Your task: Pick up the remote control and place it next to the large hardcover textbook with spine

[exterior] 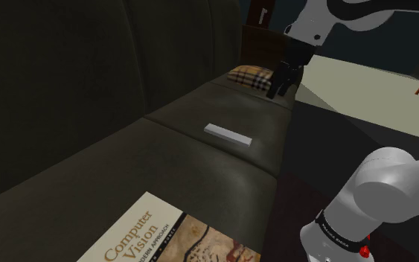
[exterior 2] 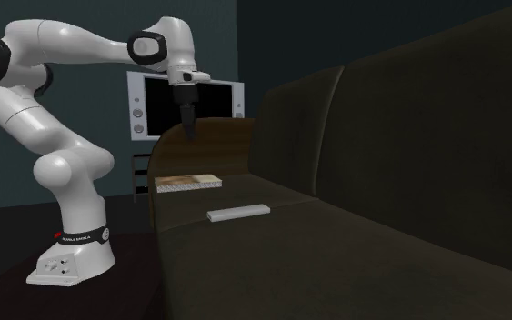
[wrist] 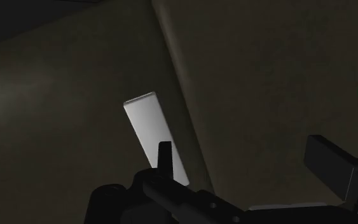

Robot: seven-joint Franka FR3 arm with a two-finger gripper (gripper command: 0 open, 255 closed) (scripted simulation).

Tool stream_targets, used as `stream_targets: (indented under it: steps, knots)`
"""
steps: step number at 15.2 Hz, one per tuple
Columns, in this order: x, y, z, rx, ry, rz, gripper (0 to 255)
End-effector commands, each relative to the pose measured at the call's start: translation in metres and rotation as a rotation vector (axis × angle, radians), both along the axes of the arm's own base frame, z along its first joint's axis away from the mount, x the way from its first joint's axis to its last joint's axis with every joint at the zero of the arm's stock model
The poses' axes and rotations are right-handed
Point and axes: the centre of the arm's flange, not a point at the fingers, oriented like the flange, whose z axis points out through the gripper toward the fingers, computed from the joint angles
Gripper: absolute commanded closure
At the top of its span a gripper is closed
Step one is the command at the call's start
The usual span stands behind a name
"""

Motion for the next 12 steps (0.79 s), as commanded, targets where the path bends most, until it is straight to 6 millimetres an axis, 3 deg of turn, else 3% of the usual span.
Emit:
stream_targets:
  steps: [1,12]
  knots:
    - [0.000,0.000,0.000,0.000,0.000,0.000,0]
    - [0.098,0.003,-0.113,-0.072,0.053,0.063,0]
